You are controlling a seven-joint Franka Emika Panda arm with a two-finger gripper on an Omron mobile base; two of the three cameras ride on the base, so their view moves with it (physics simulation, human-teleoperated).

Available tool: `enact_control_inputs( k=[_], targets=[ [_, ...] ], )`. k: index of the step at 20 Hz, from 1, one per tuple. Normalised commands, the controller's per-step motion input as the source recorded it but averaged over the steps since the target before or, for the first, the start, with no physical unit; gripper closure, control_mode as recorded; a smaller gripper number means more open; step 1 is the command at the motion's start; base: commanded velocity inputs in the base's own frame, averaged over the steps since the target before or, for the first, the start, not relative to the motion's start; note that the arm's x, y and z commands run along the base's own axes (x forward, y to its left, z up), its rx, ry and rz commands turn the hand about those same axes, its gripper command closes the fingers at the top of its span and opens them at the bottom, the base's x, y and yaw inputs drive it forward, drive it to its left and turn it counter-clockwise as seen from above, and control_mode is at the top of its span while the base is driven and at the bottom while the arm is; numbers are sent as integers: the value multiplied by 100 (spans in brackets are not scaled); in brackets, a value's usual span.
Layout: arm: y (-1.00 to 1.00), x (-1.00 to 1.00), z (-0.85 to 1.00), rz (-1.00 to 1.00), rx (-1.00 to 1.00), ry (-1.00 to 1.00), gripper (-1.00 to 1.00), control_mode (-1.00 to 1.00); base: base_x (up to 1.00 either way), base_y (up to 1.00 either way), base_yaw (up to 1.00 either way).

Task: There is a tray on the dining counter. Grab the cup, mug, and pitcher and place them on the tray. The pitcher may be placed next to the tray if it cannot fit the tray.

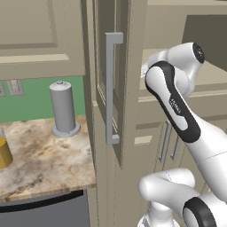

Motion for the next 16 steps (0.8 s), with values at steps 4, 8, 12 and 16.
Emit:
enact_control_inputs(
  k=[4, 8, 12, 16],
  targets=[
    [5, 7, -12, 0, 0, 0, -100, -100, 0, 0, 0],
    [5, 4, -8, 0, 0, 0, -100, -100, 0, 0, 0],
    [6, 2, 0, 0, 0, 0, -100, -100, 0, 0, 0],
    [1, 0, 0, 0, 0, 0, -100, -100, 0, 0, 0]
  ],
)
